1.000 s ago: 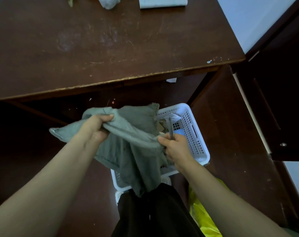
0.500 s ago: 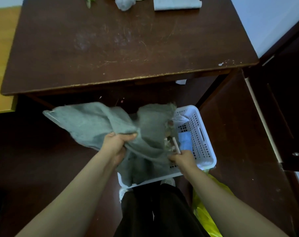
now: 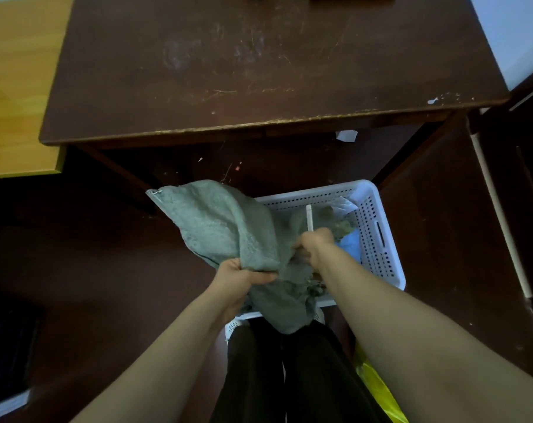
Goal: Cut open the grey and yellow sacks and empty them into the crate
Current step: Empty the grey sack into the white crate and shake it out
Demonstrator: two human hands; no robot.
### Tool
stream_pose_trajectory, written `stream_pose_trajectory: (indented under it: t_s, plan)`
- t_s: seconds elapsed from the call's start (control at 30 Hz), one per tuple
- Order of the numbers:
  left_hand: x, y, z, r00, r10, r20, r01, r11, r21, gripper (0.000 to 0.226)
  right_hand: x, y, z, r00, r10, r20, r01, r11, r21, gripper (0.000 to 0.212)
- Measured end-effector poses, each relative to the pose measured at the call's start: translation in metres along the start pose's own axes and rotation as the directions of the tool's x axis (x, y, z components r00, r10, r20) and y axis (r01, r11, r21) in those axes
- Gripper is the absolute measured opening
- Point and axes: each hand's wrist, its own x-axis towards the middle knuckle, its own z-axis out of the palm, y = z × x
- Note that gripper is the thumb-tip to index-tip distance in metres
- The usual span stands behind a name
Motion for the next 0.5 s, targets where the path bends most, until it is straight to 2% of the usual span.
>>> stream_pose_trajectory:
  t_s: [0.03,0.1,0.2,0.27,0.37,0.43,0.5]
  plan:
    - [0.0,-0.001,-0.003,1.0,-0.013,-0.004,0.014,1.0,0.01,0.022,-0.001,-0.004,-0.001,1.0,0.027,0.014,-0.028,0.991,0.127,0.009]
    - [0.003,-0.003,-0.006,1.0,-0.01,-0.022,0.01,1.0,0.021,0.022,-0.001,-0.02,-0.001,0.997,0.039,0.064,-0.059,0.934,0.351,0.029]
    - [0.01,-0.005,-0.009,0.995,0.017,-0.099,-0.009,0.996,0.085,0.022,-0.013,-0.043,-0.002,0.978,-0.04,0.204,-0.077,0.841,0.535,0.033]
    - [0.013,-0.009,-0.014,0.993,-0.003,-0.121,0.024,0.985,0.169,0.023,-0.021,-0.039,-0.006,0.958,-0.074,0.277,-0.085,0.85,0.52,0.032]
    - [0.014,-0.018,-0.022,0.987,-0.047,-0.153,0.087,0.961,0.263,0.029,-0.028,-0.024,-0.016,0.974,0.03,0.224,-0.13,0.887,0.444,0.032]
    - [0.018,-0.023,-0.025,0.98,-0.055,-0.189,0.107,0.955,0.277,0.042,-0.03,-0.027,-0.018,0.987,-0.058,0.152,-0.005,0.923,0.384,0.033]
    - [0.022,-0.029,-0.024,0.976,-0.072,-0.205,0.126,0.955,0.269,0.057,-0.033,-0.036,-0.016,0.971,-0.18,0.156,0.113,0.924,0.364,0.034]
